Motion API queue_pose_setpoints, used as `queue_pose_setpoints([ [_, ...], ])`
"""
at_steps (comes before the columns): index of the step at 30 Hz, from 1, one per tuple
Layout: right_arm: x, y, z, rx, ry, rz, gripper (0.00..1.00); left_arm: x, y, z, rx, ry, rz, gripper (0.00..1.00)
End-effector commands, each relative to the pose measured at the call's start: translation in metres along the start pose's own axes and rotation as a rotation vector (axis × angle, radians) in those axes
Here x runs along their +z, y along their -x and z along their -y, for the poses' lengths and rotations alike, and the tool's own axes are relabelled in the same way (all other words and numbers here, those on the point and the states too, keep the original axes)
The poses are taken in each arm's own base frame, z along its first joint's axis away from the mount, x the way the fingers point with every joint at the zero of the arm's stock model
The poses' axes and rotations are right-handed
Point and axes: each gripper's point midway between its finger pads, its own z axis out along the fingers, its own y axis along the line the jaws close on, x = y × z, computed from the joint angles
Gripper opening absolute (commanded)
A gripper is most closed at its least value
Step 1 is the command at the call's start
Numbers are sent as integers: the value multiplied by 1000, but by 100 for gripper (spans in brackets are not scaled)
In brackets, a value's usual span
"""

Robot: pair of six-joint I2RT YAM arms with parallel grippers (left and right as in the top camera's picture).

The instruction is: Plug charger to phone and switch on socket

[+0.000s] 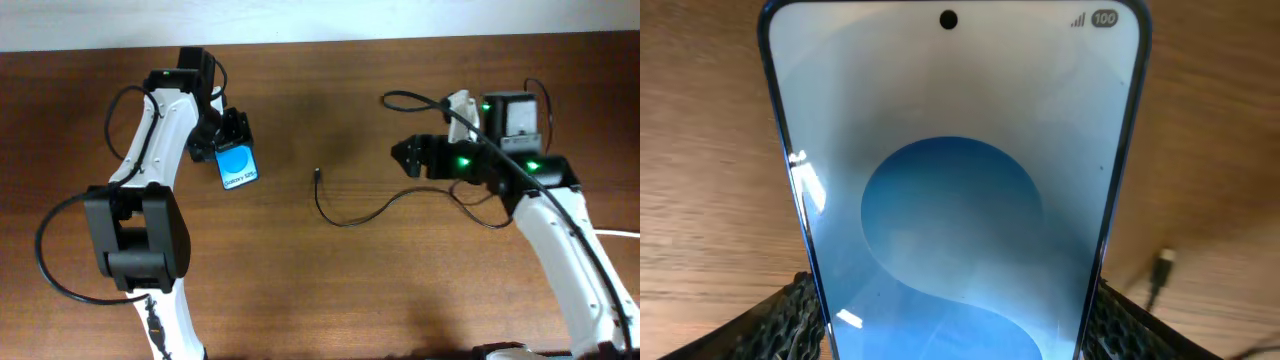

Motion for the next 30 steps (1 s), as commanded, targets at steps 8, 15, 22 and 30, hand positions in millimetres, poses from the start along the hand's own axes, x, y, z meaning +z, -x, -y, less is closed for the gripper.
queue_pose_setpoints([
  [8,74,20,-32,73,-1,-173,38,-33,13,36,-230,-341,-49,0],
  [15,142,-15,-38,191,65,-394,34,-37,15,41,-360,-390,-84,0],
  [22,178,-63,-48,203,35,-524,35,-39,17,45,-352,-414,-80,0],
  [30,156,-52,-36,5,-70,-549,43,-41,16,49,-302,-443,-80,0],
])
